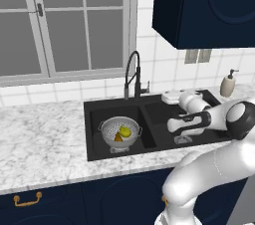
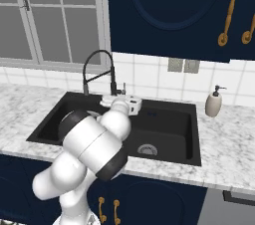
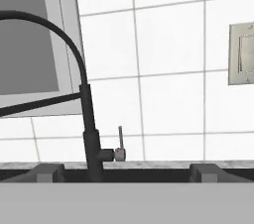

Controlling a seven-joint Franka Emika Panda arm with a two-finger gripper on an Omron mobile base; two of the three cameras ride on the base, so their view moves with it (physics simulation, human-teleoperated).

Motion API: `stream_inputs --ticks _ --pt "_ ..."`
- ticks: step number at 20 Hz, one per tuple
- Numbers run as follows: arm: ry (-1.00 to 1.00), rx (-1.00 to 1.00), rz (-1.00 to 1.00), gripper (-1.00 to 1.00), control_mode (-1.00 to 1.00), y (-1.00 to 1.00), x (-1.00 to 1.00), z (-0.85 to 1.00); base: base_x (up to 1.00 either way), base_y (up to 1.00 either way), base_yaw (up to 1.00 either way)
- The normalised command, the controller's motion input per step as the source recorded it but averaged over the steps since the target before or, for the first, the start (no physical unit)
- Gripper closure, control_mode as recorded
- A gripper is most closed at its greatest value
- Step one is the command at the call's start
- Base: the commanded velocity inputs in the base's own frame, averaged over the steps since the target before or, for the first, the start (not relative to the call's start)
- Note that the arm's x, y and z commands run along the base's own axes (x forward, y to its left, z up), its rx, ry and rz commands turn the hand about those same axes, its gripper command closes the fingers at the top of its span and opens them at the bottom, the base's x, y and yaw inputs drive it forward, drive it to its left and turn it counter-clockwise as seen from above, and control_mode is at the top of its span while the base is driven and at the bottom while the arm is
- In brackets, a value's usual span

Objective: Put the colander in the sink, put the pear, pear in the colander, and turn on the sink faucet and pour water over the colander.

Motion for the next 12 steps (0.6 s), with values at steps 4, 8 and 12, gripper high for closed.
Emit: stream_inputs --ticks 4,8,12 --pt "0.00 0.00 0.00 -1.00 -1.00 0.00 0.22 -0.10 0.00 0.00 0.00" --pt "0.00 0.00 0.00 -1.00 -1.00 0.01 0.39 -0.17 0.00 0.00 0.00" --pt "0.00 0.00 0.00 -1.00 -1.00 0.15 0.66 -0.20 0.00 0.00 0.00"
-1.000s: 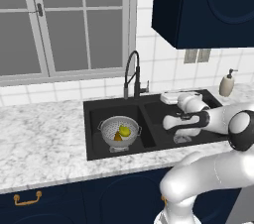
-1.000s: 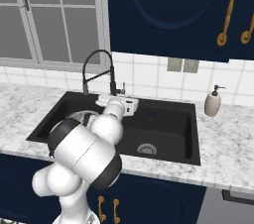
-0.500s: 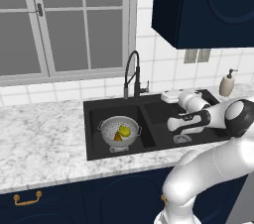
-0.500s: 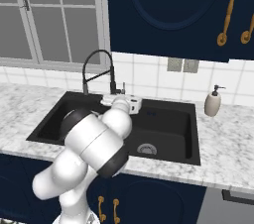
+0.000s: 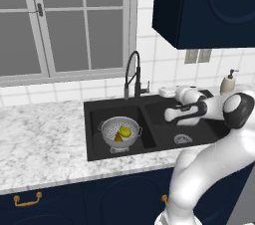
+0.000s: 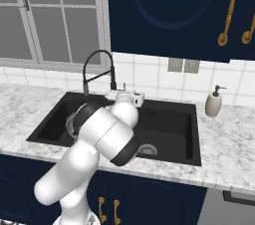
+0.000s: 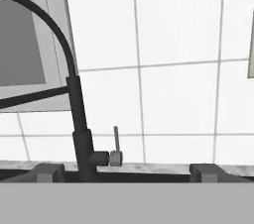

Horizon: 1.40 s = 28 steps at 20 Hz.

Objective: Put the colander in the sink, put the pear, pear in the colander, and turn on the sink faucet and pour water over the colander.

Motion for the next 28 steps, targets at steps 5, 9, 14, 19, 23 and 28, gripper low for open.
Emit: stream_inputs --ticks 5,9,14,19,23,28 --pt "0.00 0.00 0.00 -1.00 -1.00 0.09 0.60 -0.19 0.00 0.00 0.00" --pt "0.00 0.00 0.00 -1.00 -1.00 0.00 0.49 -0.24 0.00 0.00 0.00" --pt "0.00 0.00 0.00 -1.00 -1.00 0.00 0.39 -0.19 0.00 0.00 0.00" --pt "0.00 0.00 0.00 -1.00 -1.00 0.00 0.40 -0.05 0.00 0.00 0.00" --pt "0.00 0.00 0.00 -1.00 -1.00 0.00 0.37 -0.01 0.00 0.00 0.00" --pt "0.00 0.00 0.00 -1.00 -1.00 0.00 0.27 -0.10 0.00 0.00 0.00"
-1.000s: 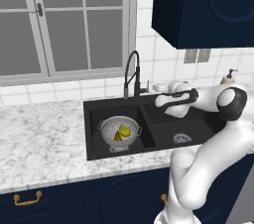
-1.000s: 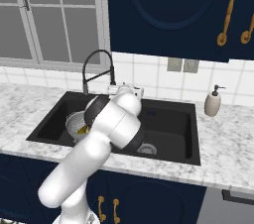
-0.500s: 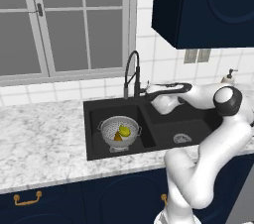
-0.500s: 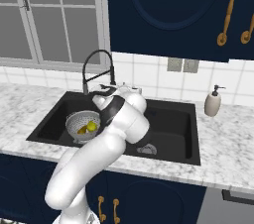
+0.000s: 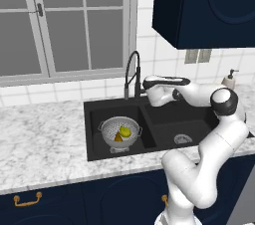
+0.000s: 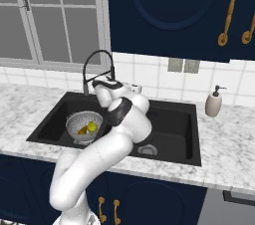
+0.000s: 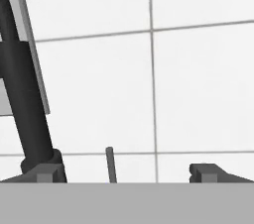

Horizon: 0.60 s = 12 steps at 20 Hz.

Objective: Put the colander in the sink, put the pear, pear in the colander, and turn on the sink faucet and pour water over the colander.

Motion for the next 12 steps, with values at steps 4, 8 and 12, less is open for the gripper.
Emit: stream_inputs --ticks 4,8,12 --pt "0.00 0.00 0.00 -1.00 -1.00 0.00 0.22 -0.16 0.00 0.00 0.00" --pt "0.00 0.00 0.00 -1.00 -1.00 0.00 0.16 -0.21 0.00 0.00 0.00" --pt "0.00 0.00 0.00 -1.00 -1.00 0.00 0.16 -0.15 0.00 0.00 0.00"
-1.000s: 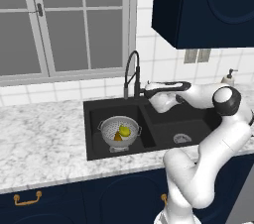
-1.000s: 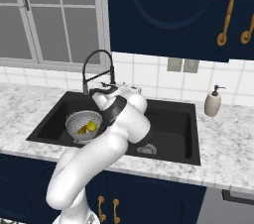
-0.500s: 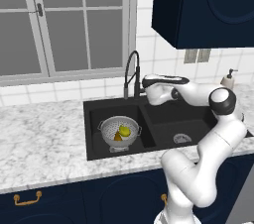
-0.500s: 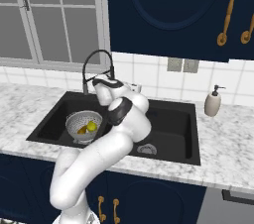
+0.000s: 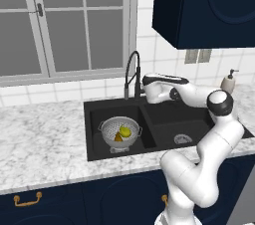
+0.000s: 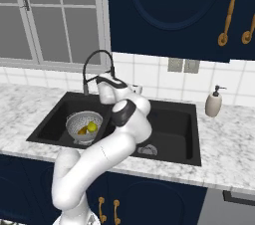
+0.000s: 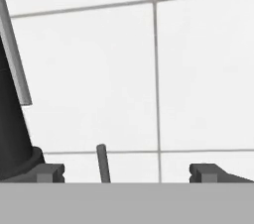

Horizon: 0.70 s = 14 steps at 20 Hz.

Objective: Put the colander in the sink, put the pear, pear in the colander, and turn on the sink faucet and pour water over the colander.

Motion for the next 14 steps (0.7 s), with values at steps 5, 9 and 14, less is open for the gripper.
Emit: stream_inputs --ticks 5,9,14 --pt "0.00 0.00 0.00 -1.00 -1.00 0.00 0.19 -0.08 0.00 0.00 0.00" --pt "0.00 0.00 0.00 -1.00 -1.00 0.00 0.13 -0.04 0.00 0.00 0.00" --pt "0.00 0.00 0.00 -1.00 -1.00 0.00 0.14 0.00 0.00 0.00 0.00"
